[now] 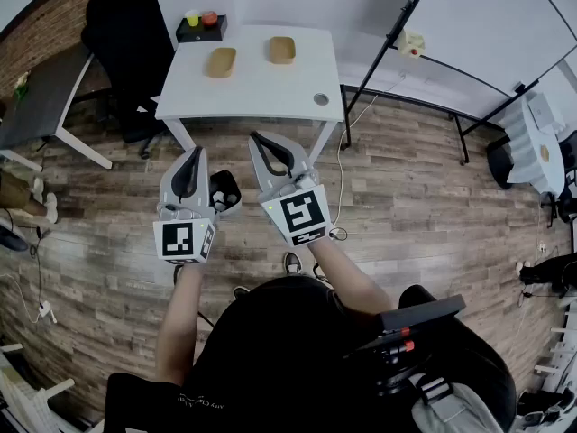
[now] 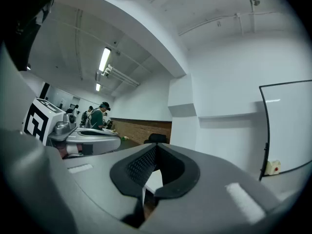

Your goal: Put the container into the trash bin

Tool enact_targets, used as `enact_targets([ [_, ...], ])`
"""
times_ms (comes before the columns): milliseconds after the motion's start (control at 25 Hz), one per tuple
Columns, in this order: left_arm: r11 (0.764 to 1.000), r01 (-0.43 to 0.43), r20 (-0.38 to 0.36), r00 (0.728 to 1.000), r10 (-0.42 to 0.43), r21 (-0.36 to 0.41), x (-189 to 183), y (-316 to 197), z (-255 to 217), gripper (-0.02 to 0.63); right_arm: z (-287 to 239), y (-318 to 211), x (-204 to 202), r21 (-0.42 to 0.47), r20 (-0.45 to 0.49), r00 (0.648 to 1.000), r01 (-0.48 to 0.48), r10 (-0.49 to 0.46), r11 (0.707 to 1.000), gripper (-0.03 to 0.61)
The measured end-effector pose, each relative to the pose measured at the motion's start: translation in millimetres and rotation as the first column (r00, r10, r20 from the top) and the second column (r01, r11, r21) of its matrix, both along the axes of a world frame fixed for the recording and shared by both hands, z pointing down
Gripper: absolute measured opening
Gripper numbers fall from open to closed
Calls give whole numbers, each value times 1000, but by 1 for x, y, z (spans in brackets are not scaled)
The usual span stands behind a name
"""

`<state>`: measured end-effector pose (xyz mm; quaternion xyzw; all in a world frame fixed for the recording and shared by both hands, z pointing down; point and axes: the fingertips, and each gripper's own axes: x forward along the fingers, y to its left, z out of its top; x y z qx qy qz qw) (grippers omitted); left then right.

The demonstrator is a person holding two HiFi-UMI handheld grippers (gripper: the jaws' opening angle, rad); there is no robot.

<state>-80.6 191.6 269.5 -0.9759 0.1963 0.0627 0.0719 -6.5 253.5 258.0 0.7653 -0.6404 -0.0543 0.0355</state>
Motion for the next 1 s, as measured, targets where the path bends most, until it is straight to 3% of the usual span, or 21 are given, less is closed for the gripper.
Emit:
enact_targets([
  [320, 1000, -10, 16, 1000, 10, -3, 40, 9, 10, -2, 11, 8, 31, 0, -2, 1000, 26, -26, 1000, 17],
  [760, 998, 61, 28, 998, -61, -1, 89, 4, 9, -2, 18, -3, 87, -27, -17, 997, 75, -75, 997, 15],
  [1000, 994, 102, 21, 995, -102, -36, 108, 3, 15, -2, 23, -7, 107, -26, -17, 994, 105, -106, 994, 17],
])
